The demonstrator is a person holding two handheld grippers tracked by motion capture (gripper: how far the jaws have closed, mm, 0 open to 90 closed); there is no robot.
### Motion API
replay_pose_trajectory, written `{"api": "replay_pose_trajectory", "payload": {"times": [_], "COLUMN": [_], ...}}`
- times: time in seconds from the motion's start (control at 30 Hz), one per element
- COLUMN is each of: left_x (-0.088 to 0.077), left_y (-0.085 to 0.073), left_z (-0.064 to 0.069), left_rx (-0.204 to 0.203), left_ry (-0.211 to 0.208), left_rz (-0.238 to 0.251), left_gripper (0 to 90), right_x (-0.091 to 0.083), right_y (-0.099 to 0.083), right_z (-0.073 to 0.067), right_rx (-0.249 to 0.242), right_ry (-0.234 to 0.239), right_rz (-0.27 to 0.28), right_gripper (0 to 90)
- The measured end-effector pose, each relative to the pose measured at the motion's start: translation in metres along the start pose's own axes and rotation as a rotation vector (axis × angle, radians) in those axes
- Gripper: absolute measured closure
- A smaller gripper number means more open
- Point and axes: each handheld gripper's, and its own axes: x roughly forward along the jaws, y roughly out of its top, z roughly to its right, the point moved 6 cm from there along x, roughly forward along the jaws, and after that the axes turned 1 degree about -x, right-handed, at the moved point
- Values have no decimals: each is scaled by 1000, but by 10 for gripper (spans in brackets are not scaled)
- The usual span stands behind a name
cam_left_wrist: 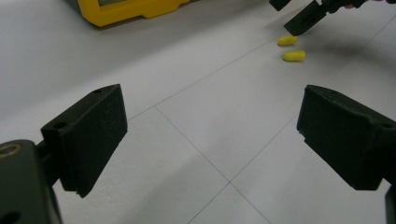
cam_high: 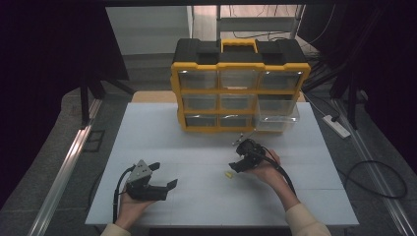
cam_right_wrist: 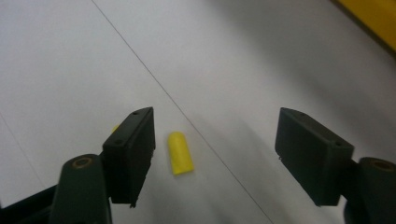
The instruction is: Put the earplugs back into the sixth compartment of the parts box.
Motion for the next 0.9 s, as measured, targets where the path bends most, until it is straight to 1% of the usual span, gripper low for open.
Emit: {"api": "replay_pose_trajectory", "payload": {"times": [0.03,0.13,0.2,0.27,0.33,0.4,0.47,0.5,0.53,0.6,0.63,0.73,0.8,0.9], "left_x": [0,0,0,0,0,0,0,0,0,0,0,0,0,0], "left_y": [0,0,0,0,0,0,0,0,0,-1,-1,-1,-1,-1], "left_z": [0,0,0,0,0,0,0,0,0,0,0,0,0,0], "left_rx": [0,4,3,4,5,7,9,10,10,9,9,10,12,13], "left_ry": [0,4,4,5,5,7,8,8,8,8,8,8,9,8], "left_rz": [1,-3,0,-1,-1,-2,-2,-2,-2,-3,-2,-2,-1,-4], "left_gripper": [84,84,84,85,84,85,85,85,85,85,85,85,85,86], "right_x": [0,4,6,9,9,10,10,10,10,10,9,9,8,2], "right_y": [0,-2,-3,-4,-5,-6,-6,-6,-6,-6,-7,-7,-6,-3], "right_z": [0,1,0,-1,-3,-4,-7,-8,-8,-9,-9,-8,-8,-6], "right_rx": [0,-9,-18,-26,-24,-34,-41,-42,-44,-40,-36,-33,-33,-26], "right_ry": [0,-2,5,6,14,22,50,64,67,85,97,109,104,98], "right_rz": [0,-22,-37,-52,-61,-71,-79,-83,-83,-81,-81,-79,-72,-39], "right_gripper": [310,352,371,425,461,531,619,651,667,742,766,794,796,799]}}
